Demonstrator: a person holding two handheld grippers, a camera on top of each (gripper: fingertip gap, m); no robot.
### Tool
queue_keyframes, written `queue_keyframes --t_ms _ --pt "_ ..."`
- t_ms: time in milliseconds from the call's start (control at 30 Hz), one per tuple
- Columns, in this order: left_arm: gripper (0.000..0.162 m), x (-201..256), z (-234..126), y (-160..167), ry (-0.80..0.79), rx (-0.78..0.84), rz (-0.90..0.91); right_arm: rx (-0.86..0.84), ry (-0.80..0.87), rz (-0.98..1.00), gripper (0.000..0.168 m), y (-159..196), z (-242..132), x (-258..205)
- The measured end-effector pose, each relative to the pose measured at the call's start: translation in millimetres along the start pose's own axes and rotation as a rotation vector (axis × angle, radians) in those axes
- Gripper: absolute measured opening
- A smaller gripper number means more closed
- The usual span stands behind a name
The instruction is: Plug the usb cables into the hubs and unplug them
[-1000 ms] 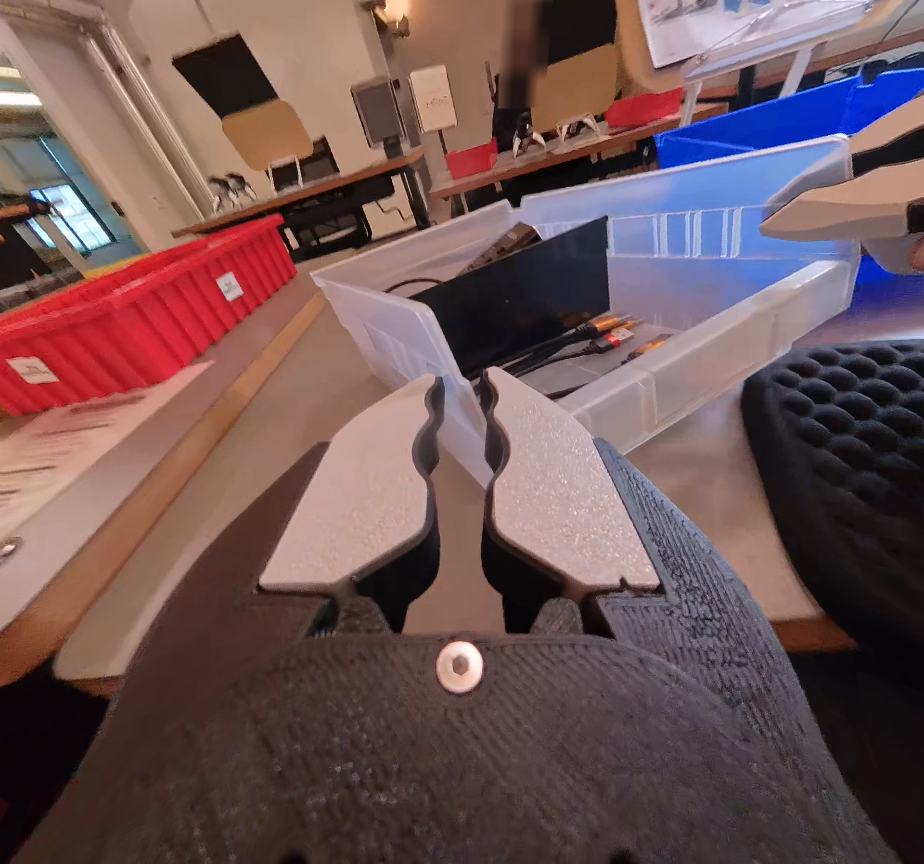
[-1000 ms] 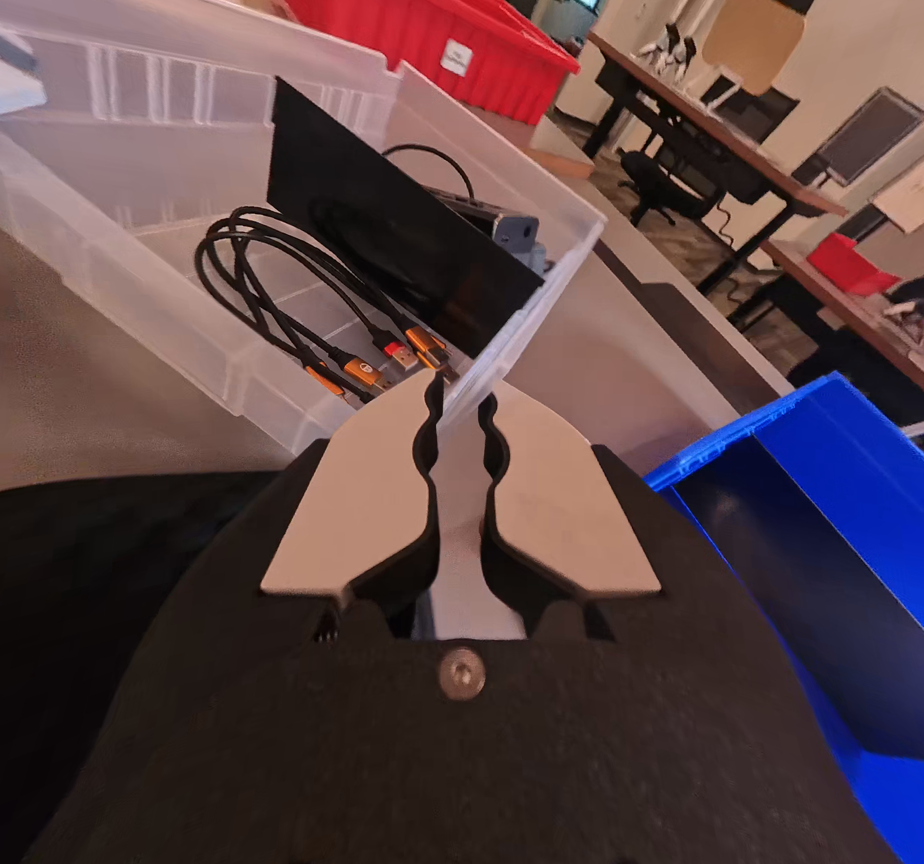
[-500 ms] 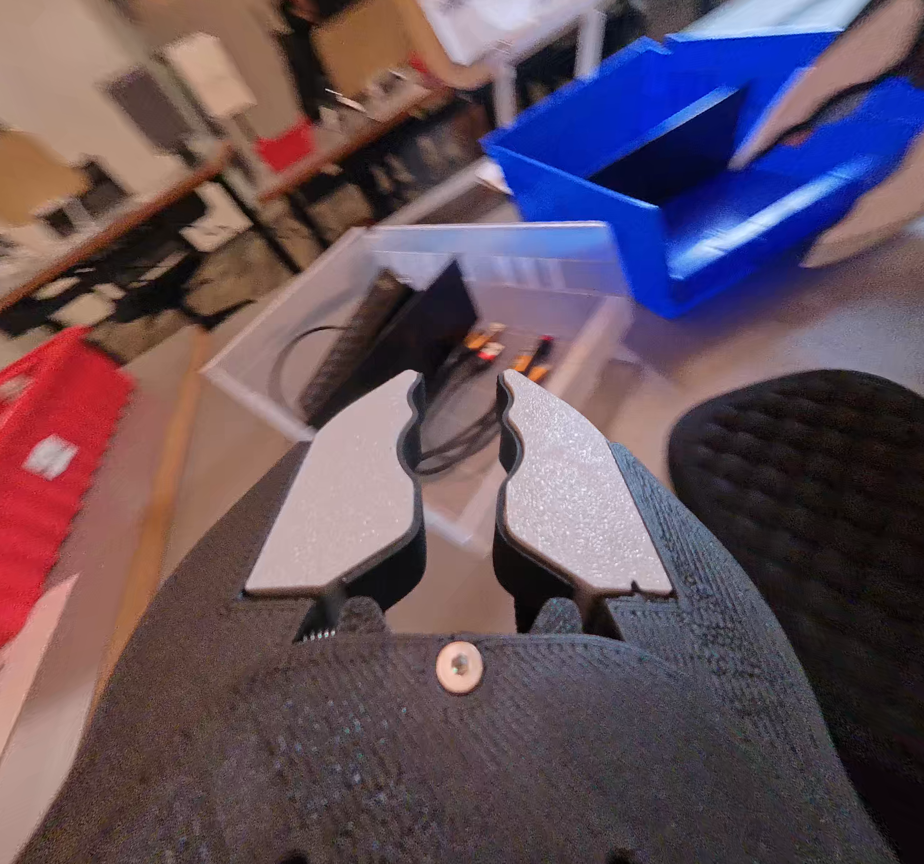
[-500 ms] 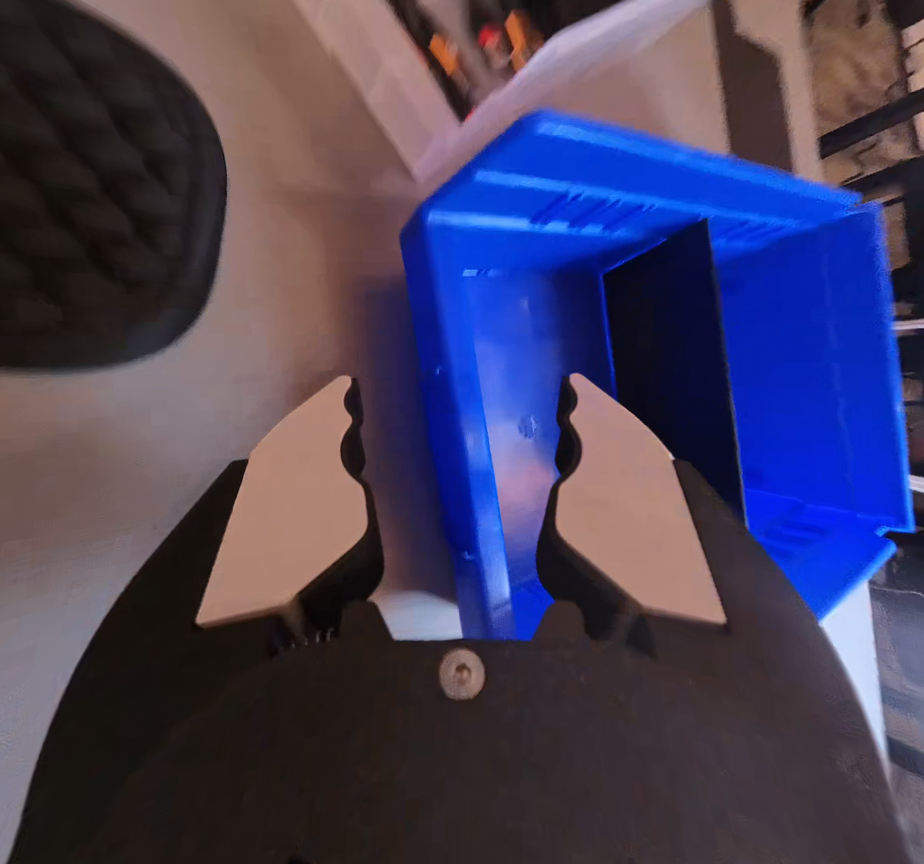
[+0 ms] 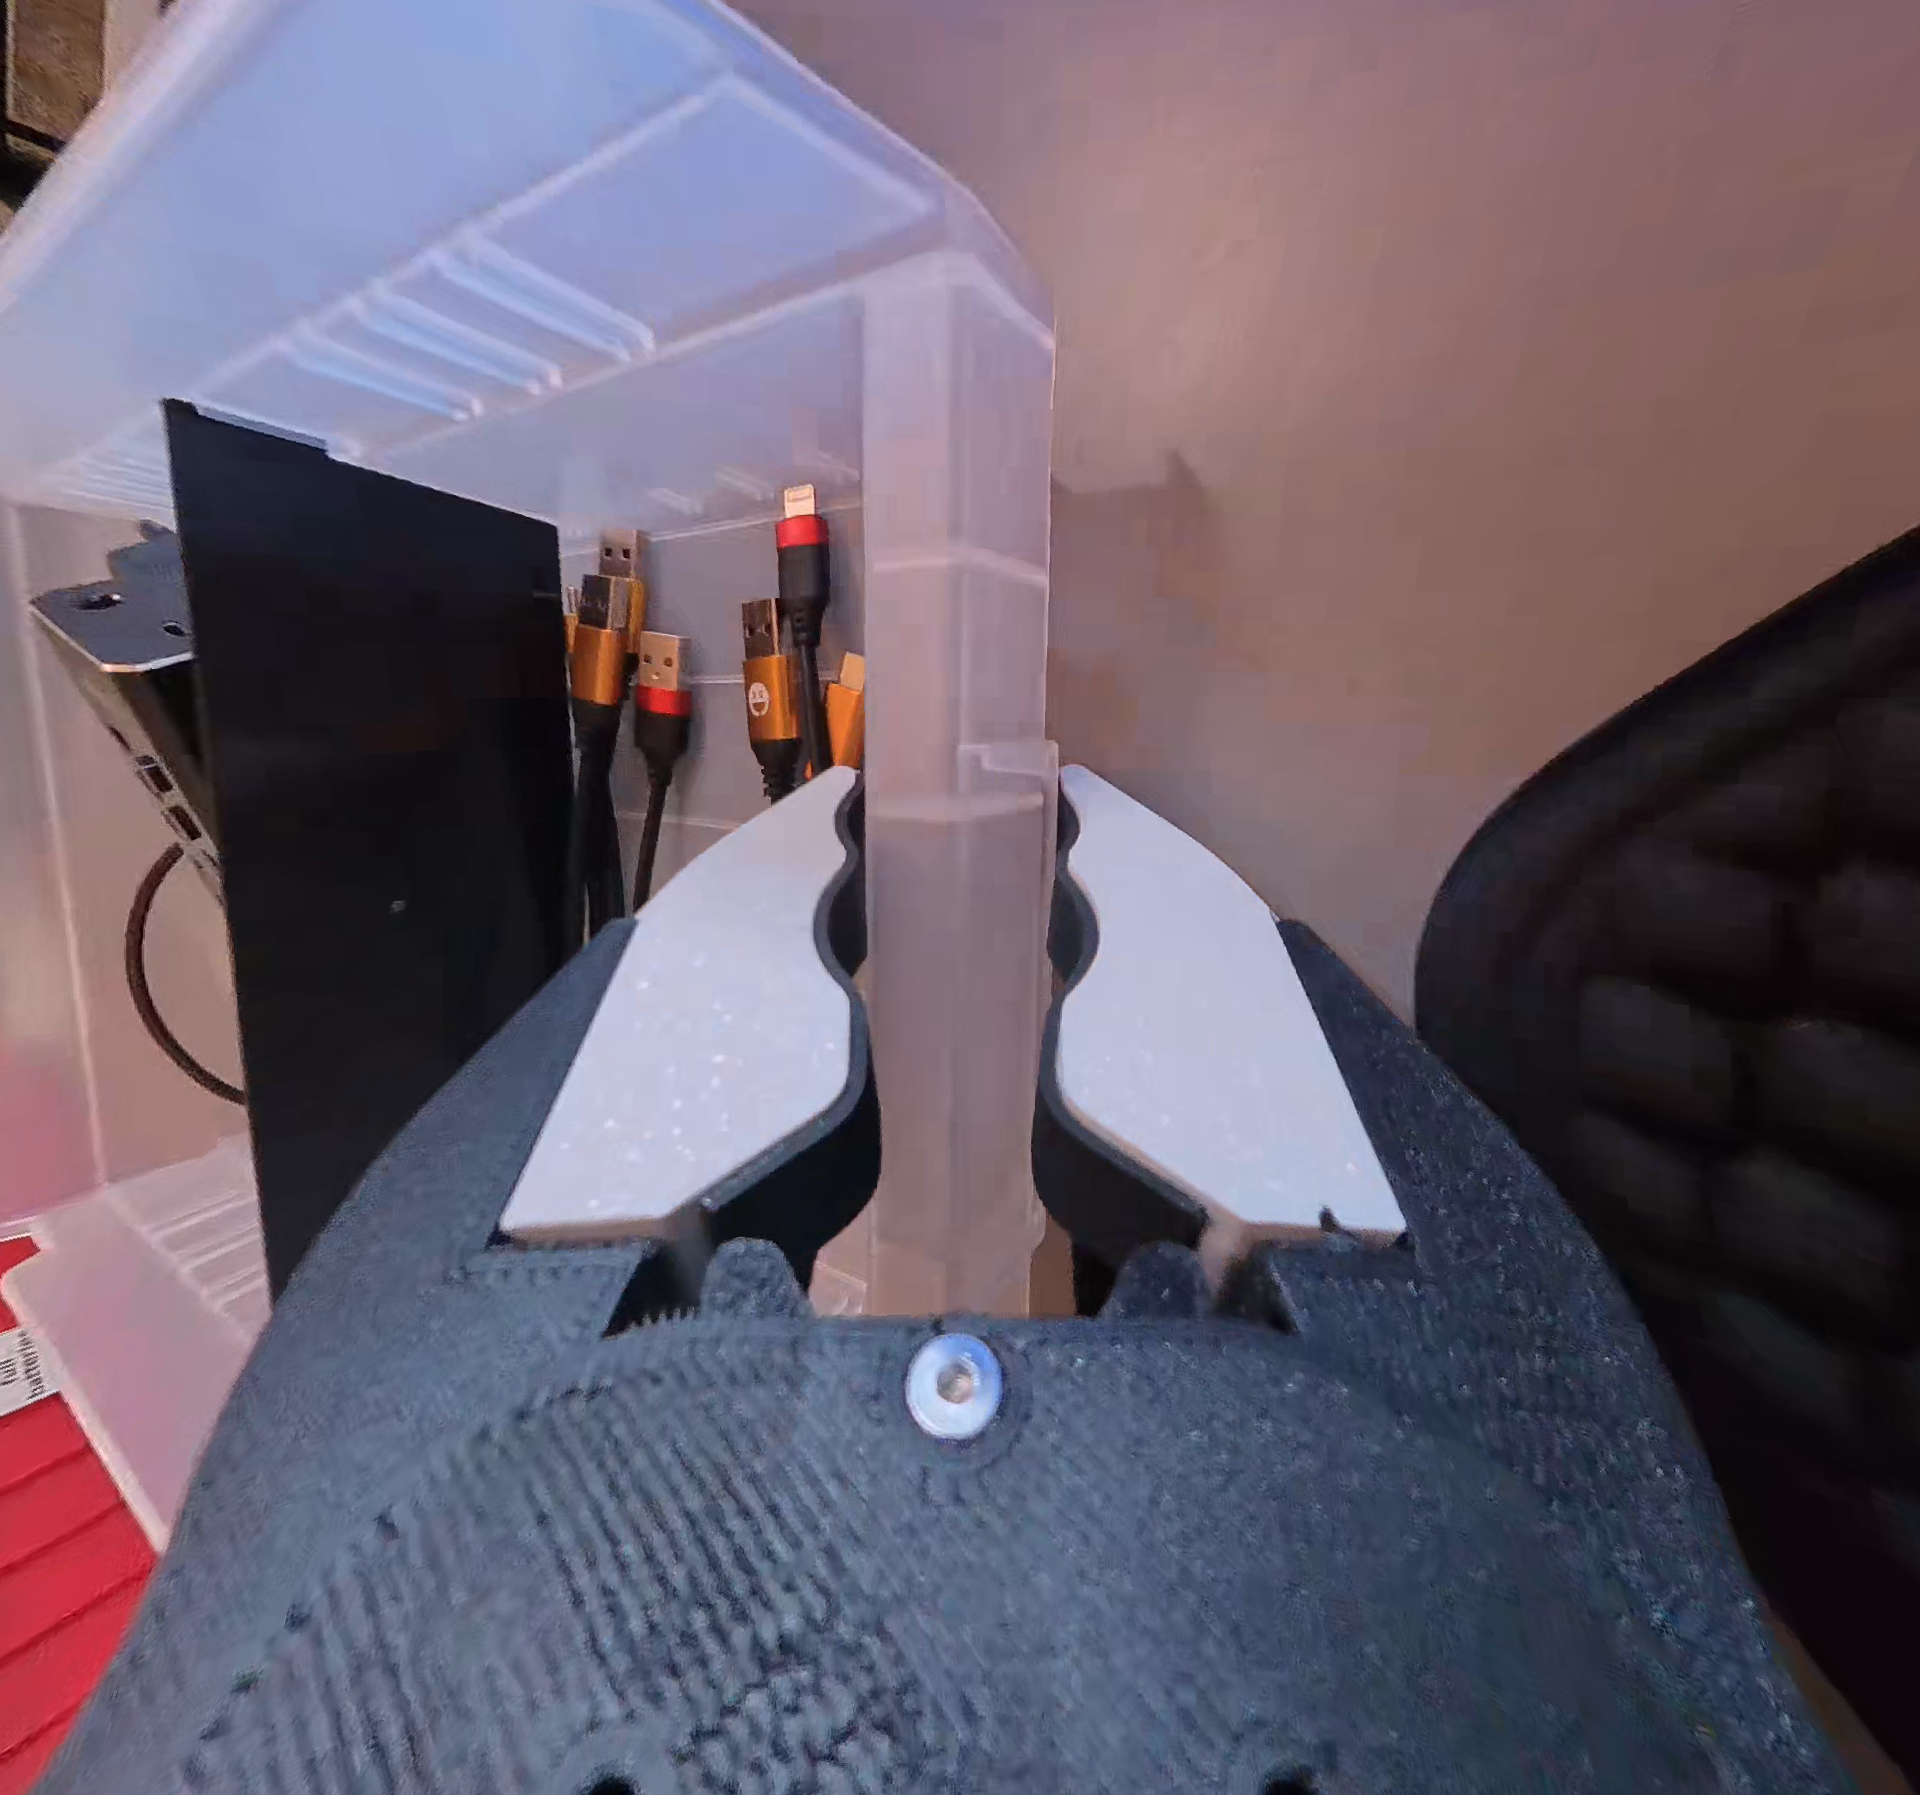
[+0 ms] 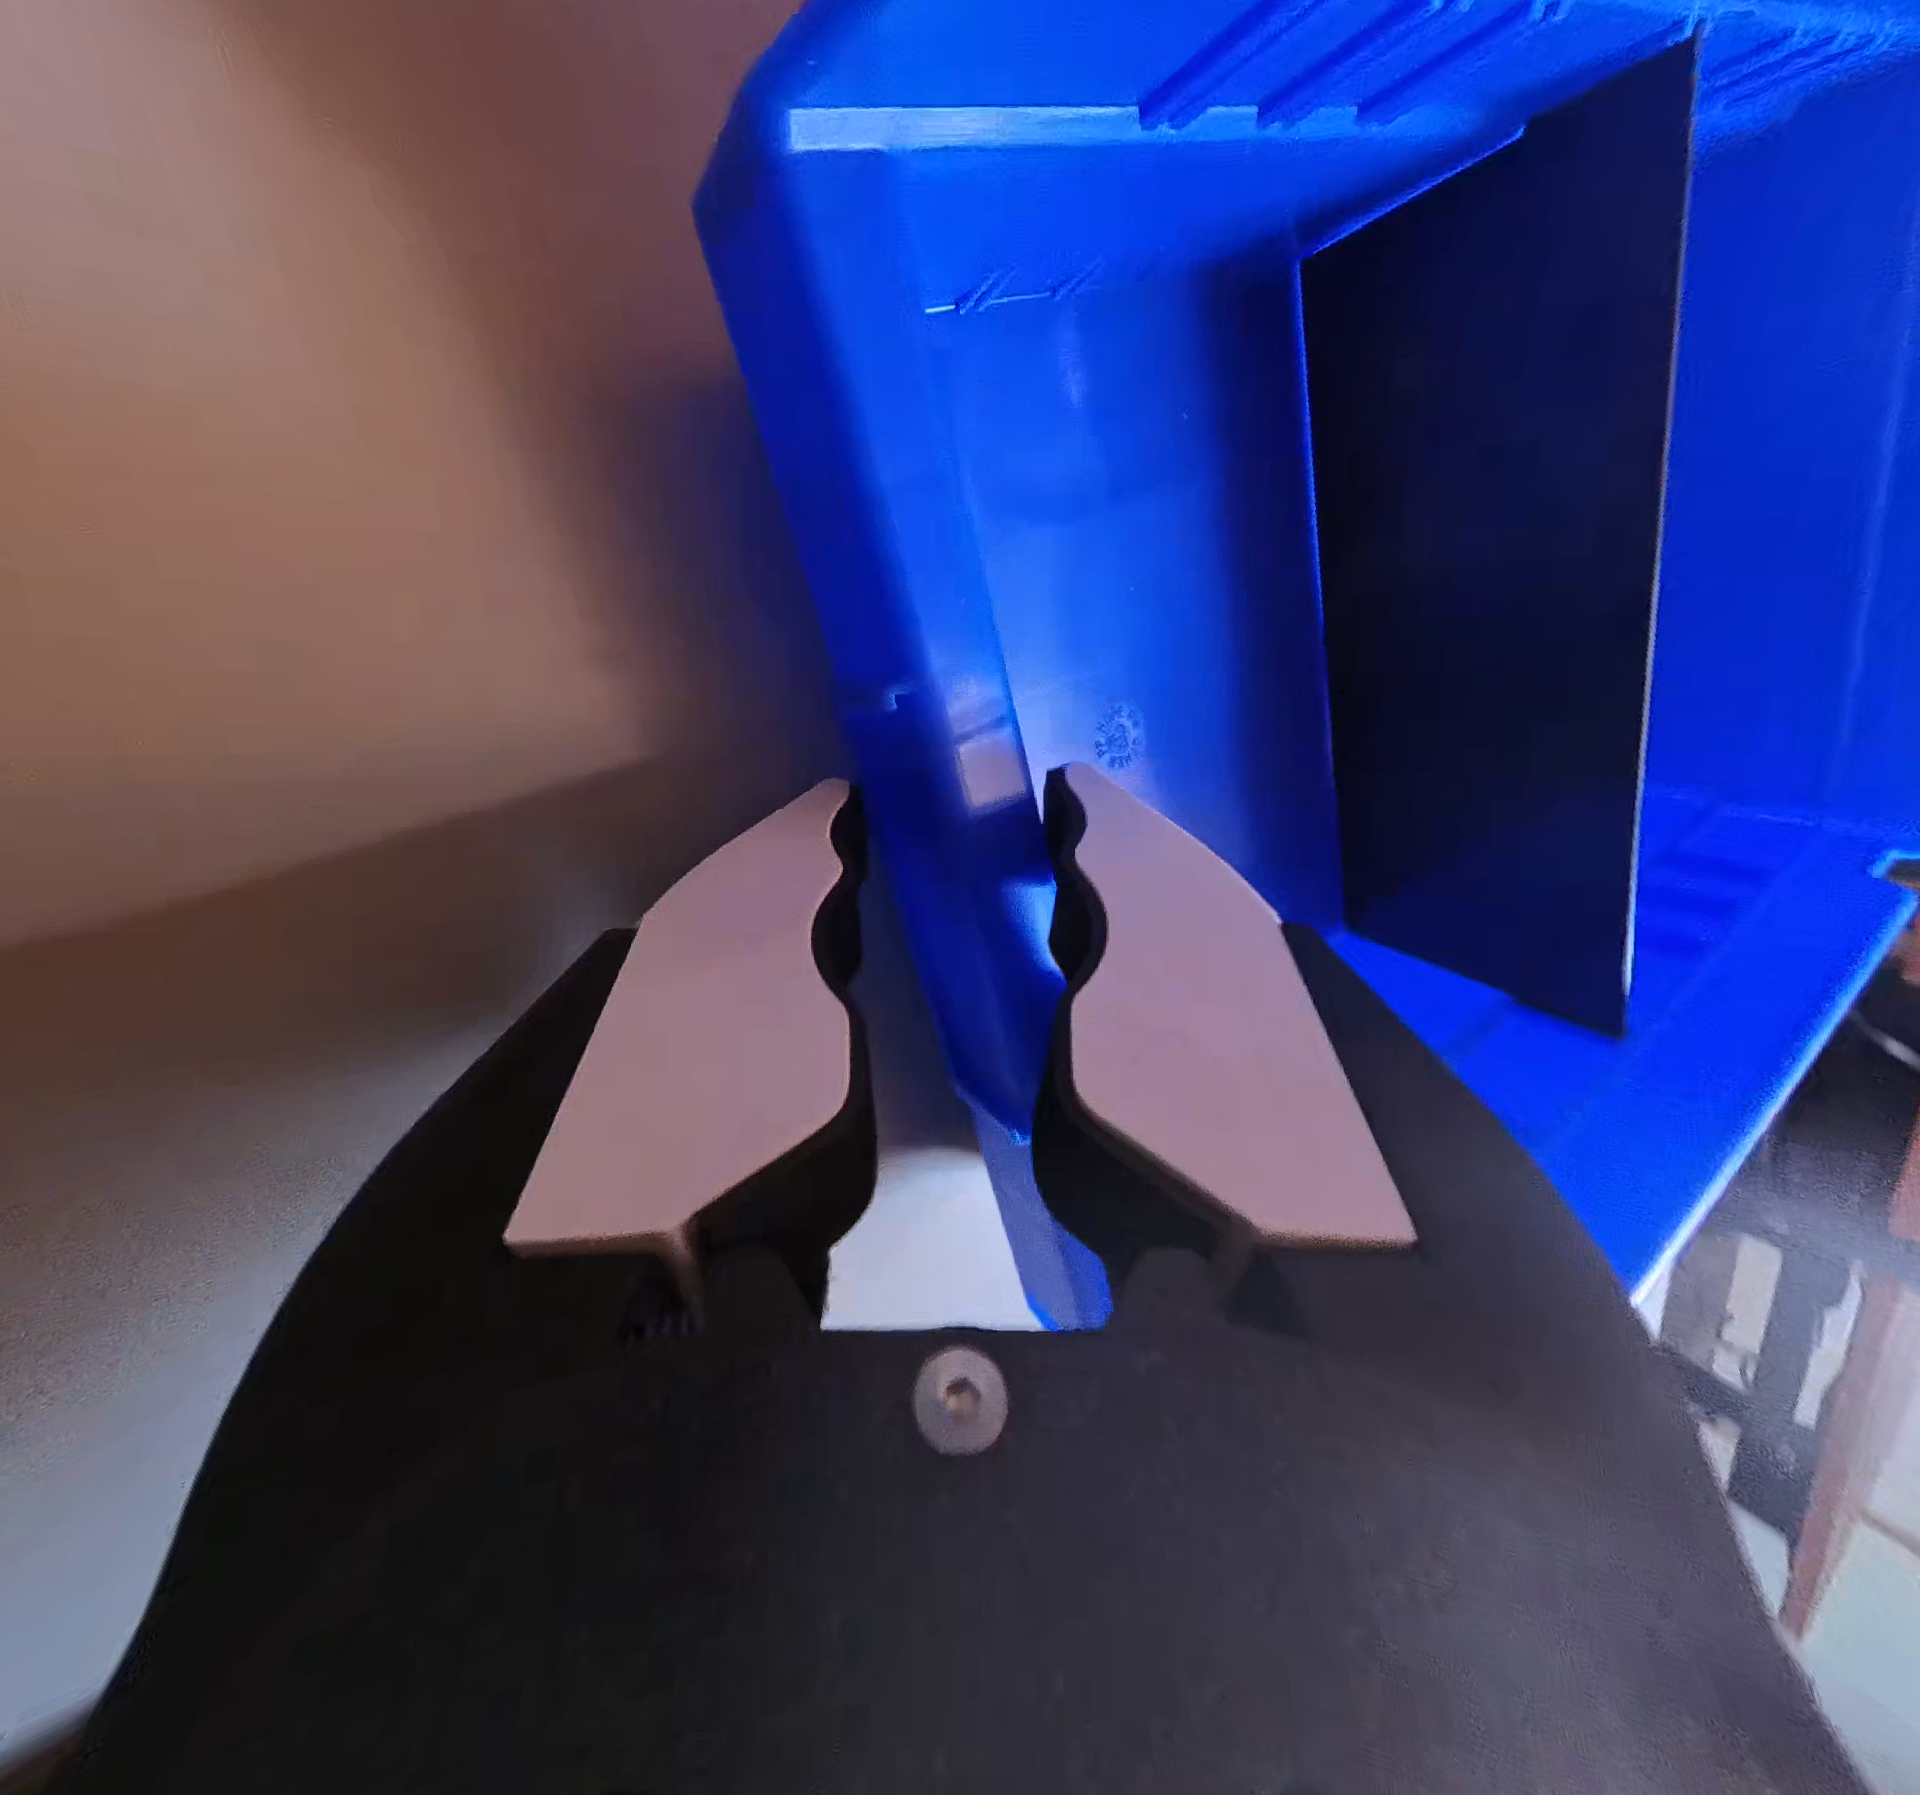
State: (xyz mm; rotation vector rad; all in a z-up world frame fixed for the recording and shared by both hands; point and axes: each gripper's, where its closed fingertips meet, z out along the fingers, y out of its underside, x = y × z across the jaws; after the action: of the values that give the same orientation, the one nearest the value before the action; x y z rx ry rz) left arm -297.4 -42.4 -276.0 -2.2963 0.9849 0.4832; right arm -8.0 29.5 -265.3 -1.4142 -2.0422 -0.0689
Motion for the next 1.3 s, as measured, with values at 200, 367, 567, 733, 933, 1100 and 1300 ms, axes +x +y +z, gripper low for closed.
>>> queue_keyframes --t_ms 200,367,567,733,933,1100,1300 --pt "0.032 14 -2 -17 0.005 0.037 0.050 -0.066 0.147 0.088 0.032 90 -29 10" --pt "0.032 5 10 -29 0.001 0.046 0.067 -0.050 0.207 0.128 0.033 165 -35 46" --pt "0.032 -22 35 -41 0.006 0.058 0.067 0.011 0.180 0.110 0.033 207 -24 85" --pt "0.032 -51 58 -47 -0.005 0.044 0.045 0.006 0.176 0.107 0.032 217 -4 122" --pt "0.033 -68 65 -42 -0.070 0.068 0.087 0.035 0.279 0.210 0.035 204 3 141" --pt "0.036 -68 47 -62 -0.057 0.272 -0.057 0.313 0.333 0.481 0.046 137 -49 153" --pt "0.027 -103 -56 -135 -0.060 0.860 -0.516 0.681 0.419 0.790 0.049 79 -132 186"
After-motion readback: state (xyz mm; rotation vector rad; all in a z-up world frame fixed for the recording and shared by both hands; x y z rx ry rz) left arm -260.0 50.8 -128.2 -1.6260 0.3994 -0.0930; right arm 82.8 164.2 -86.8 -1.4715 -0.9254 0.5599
